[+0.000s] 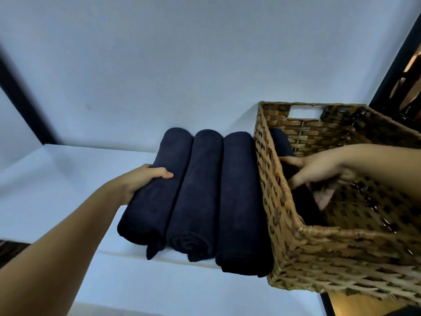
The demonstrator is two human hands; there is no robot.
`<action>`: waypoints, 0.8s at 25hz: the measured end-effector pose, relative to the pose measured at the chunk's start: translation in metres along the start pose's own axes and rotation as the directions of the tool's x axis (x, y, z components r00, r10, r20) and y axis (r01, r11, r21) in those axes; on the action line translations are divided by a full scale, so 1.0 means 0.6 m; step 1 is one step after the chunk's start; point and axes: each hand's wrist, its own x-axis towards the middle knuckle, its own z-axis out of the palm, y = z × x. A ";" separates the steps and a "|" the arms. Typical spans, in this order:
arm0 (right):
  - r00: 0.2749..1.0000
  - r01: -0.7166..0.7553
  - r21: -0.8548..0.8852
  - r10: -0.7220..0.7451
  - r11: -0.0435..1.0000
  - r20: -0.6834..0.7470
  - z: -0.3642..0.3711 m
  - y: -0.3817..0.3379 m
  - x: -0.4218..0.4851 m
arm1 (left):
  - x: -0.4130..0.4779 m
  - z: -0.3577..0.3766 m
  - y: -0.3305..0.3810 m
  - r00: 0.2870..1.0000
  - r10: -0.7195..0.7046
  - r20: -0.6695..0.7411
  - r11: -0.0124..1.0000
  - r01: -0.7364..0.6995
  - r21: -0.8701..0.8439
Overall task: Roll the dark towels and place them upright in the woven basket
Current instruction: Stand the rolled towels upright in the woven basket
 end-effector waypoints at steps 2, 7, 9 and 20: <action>0.993 0.030 -0.019 -0.032 0.999 -0.118 -0.026 -0.016 -0.035 | -0.013 -0.012 -0.021 0.999 -0.003 0.036 0.975 0.011 -0.222; 0.675 0.548 0.079 -0.384 0.832 -0.630 -0.029 -0.085 -0.065 | -0.053 -0.011 0.026 0.987 0.150 -0.053 0.883 -0.157 -0.443; 0.646 0.675 0.161 -0.471 0.720 -0.600 -0.002 -0.126 -0.072 | -0.070 0.004 0.079 0.966 0.244 -0.080 0.831 -0.251 -0.496; 0.690 0.691 0.671 -0.519 0.267 -0.504 0.005 -0.075 -0.143 | -0.119 0.279 0.253 0.788 0.578 0.213 0.655 -0.291 -0.698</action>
